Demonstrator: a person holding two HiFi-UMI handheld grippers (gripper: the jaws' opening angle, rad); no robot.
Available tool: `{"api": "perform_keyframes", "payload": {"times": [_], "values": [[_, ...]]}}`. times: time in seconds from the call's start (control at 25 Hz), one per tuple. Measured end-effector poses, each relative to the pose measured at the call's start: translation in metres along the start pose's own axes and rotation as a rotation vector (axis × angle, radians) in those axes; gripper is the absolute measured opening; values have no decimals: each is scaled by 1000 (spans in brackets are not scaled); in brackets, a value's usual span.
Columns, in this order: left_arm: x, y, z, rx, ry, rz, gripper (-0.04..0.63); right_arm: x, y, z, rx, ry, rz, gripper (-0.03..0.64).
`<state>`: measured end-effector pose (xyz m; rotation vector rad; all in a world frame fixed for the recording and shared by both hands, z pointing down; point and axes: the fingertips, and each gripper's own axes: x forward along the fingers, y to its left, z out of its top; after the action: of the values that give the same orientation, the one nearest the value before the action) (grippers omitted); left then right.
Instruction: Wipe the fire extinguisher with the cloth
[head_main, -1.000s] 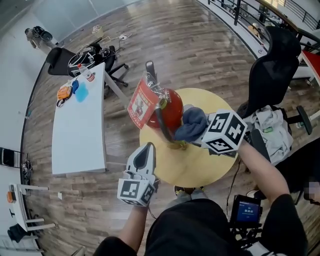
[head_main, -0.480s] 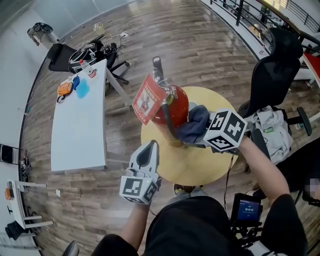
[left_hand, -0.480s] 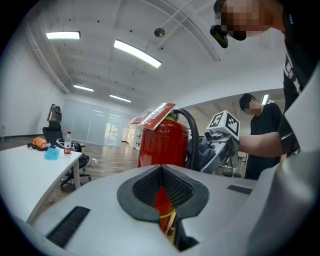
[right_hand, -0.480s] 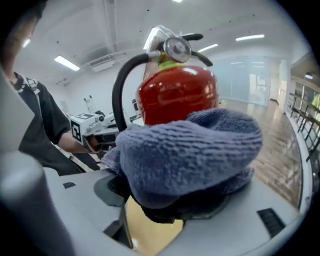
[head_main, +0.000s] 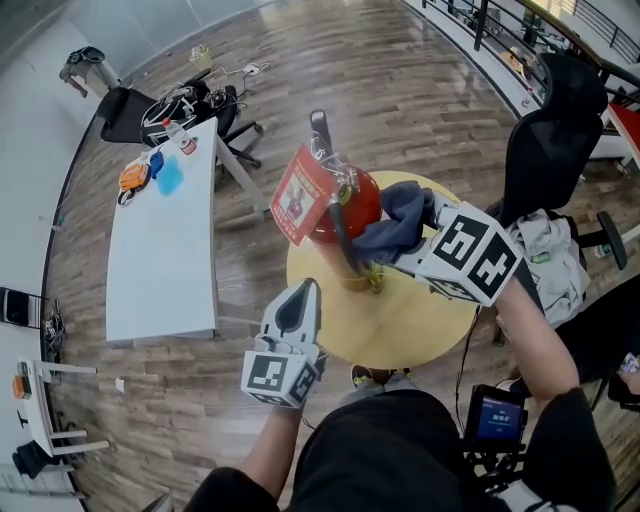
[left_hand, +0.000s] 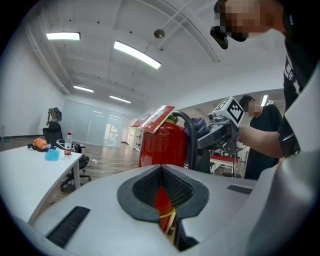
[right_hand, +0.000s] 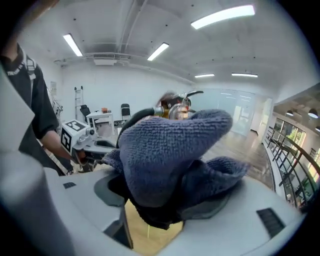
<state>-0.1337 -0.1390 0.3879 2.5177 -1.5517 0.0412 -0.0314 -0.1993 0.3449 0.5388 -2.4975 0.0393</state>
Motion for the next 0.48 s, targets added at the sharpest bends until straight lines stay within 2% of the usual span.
{"api": "perform_keyframes", "payload": {"times": [0.12, 0.2, 0.28, 0.32, 0.36, 0.48], "values": [[-3, 2, -1, 0, -1, 4, 23, -15, -10, 26, -30, -82, -53, 279], [-6, 3, -1, -2, -2, 7, 23, -21, -14, 36, -86, -81, -84, 278], [-9, 3, 0, -4, -4, 10, 24, -21, -17, 31, -156, 6, -107, 221], [-11, 3, 0, -5, -6, 12, 24, -18, -19, 21, -191, 79, -114, 180], [-12, 4, 0, -7, -7, 14, 23, -14, -19, 8, -216, 162, -109, 169], [-15, 4, -1, -12, -10, 18, 23, 8, -12, -35, -194, 360, -25, 140]]}}
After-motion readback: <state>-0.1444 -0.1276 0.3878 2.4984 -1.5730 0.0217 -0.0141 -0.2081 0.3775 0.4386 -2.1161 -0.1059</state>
